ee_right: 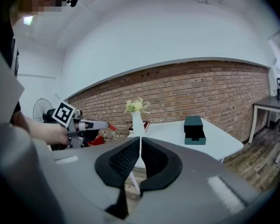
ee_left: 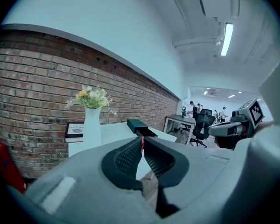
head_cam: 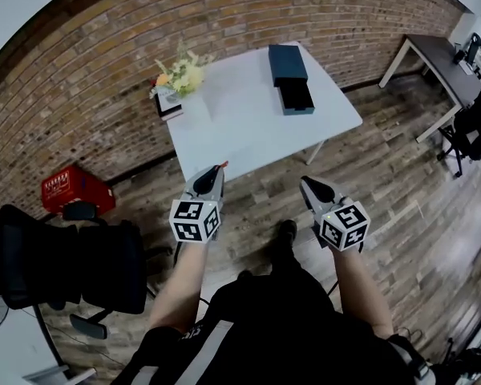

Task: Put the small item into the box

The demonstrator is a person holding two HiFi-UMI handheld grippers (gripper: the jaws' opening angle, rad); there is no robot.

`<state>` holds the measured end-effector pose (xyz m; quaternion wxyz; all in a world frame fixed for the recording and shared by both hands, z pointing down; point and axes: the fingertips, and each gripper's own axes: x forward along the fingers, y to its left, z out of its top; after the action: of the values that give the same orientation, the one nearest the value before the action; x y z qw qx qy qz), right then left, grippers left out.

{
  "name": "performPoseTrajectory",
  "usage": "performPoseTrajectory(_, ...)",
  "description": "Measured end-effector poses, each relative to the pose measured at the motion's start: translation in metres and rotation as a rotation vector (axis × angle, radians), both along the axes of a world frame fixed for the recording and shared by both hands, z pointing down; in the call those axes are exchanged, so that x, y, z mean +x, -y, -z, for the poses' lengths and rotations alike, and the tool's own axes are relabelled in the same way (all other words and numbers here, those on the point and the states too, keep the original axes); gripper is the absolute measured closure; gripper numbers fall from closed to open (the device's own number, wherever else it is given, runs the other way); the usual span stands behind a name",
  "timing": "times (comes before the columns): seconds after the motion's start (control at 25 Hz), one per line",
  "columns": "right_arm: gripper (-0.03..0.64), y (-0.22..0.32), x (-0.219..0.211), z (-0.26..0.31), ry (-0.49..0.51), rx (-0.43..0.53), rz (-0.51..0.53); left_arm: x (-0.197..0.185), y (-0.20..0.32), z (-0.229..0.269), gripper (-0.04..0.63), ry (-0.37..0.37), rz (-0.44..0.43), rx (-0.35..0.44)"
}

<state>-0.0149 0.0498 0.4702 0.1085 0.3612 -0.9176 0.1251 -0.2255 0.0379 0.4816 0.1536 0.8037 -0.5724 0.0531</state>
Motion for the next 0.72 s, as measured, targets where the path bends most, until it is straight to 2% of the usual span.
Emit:
performPoseTrajectory(0.2, 0.607, 0.074, 0.006, -0.009, 0.044, -0.036, 0.084, 0.027, 0.081, -0.002, 0.577, 0.016, 0.0, -0.022)
performPoseTrajectory(0.52, 0.607, 0.193, 0.06, -0.018, 0.095, -0.093, 0.084, 0.077, 0.192, -0.001, 0.577, 0.047, -0.006, -0.049)
performPoseTrajectory(0.72, 0.609, 0.245, 0.075, -0.021, 0.103, -0.101, 0.117, 0.097, 0.234, 0.002, 0.577, 0.067, 0.002, -0.058)
